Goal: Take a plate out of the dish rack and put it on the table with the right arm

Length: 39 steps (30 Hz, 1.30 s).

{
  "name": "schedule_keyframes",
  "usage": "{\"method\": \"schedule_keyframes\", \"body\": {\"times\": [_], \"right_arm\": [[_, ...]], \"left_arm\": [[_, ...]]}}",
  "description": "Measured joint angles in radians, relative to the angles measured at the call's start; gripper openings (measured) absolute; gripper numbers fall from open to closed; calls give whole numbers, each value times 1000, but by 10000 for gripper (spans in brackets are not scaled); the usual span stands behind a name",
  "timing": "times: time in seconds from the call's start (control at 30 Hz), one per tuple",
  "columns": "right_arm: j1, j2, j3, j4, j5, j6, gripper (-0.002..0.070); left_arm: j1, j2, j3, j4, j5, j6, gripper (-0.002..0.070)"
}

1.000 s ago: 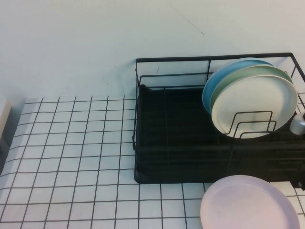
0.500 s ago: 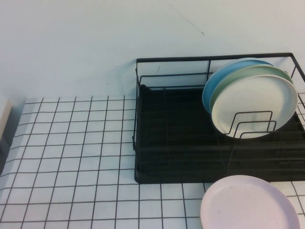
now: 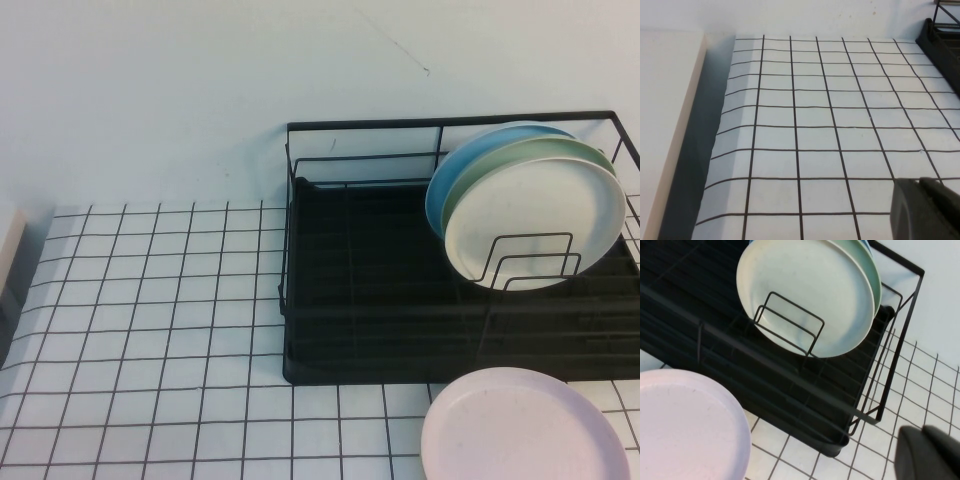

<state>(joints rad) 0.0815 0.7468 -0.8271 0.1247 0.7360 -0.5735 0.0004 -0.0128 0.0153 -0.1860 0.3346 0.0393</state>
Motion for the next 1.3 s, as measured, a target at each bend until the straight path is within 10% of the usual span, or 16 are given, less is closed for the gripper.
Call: {"method": "schedule_keyframes", "body": {"times": [1.3], "right_arm": [[-54, -758, 849, -178, -377, 463, -1]], "left_arm": [[0, 0, 0, 0, 0, 4, -3]]}}
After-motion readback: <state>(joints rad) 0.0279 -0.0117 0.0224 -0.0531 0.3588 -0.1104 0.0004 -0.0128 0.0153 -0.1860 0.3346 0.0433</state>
